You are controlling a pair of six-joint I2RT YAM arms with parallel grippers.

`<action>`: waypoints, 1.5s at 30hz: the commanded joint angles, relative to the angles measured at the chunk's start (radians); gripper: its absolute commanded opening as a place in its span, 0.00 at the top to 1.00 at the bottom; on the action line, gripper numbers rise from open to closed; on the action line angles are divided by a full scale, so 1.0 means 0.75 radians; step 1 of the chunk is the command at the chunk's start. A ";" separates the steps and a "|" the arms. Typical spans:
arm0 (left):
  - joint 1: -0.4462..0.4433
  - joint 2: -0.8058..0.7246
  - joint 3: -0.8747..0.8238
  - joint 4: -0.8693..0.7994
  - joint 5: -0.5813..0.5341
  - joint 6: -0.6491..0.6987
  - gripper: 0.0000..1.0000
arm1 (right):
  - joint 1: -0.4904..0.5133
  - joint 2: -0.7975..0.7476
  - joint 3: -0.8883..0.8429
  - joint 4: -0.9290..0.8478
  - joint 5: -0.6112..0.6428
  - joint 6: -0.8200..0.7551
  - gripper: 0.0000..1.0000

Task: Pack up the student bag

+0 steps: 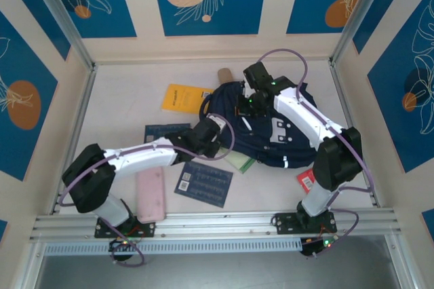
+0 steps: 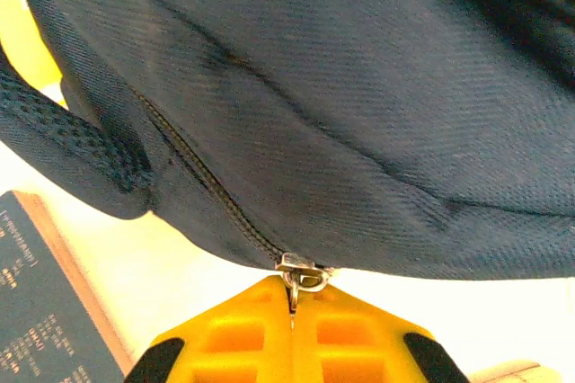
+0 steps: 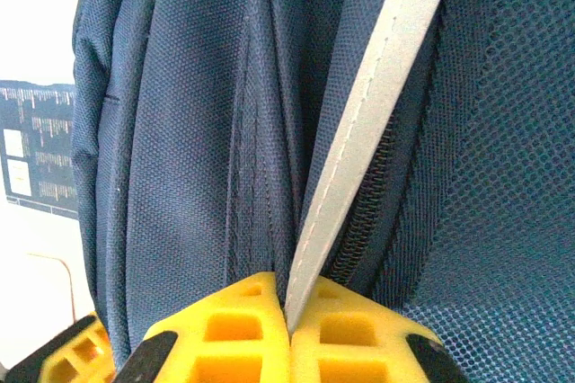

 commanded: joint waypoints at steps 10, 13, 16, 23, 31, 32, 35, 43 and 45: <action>0.073 -0.115 0.031 -0.058 0.368 -0.067 1.00 | 0.063 0.015 0.080 -0.051 0.204 -0.037 0.52; 0.066 -0.141 0.044 -0.053 0.430 -0.098 1.00 | 0.060 -0.072 0.068 -0.064 0.313 0.040 0.36; 0.062 -0.169 0.048 -0.047 0.487 -0.123 1.00 | 0.058 -0.187 0.036 -0.094 0.387 0.096 0.32; 0.013 -0.187 0.080 -0.047 0.552 -0.163 1.00 | 0.024 -0.455 -0.090 -0.226 0.364 0.457 0.63; -0.032 -0.210 0.131 -0.031 0.575 -0.199 1.00 | 0.000 -0.849 -0.494 -0.185 0.098 0.923 0.64; -0.035 -0.218 0.130 -0.031 0.574 -0.201 1.00 | -0.014 -0.895 -0.542 -0.202 0.106 0.954 0.59; -0.036 -0.239 0.121 -0.031 0.575 -0.201 1.00 | -0.061 -0.990 -0.678 -0.295 0.202 1.027 0.56; -0.040 -0.258 0.100 -0.029 0.594 -0.209 1.00 | -0.133 -1.029 -1.042 -0.186 0.168 1.177 1.00; -0.041 -0.262 0.092 -0.024 0.592 -0.209 1.00 | -0.141 -1.018 -1.085 -0.125 0.186 1.172 1.00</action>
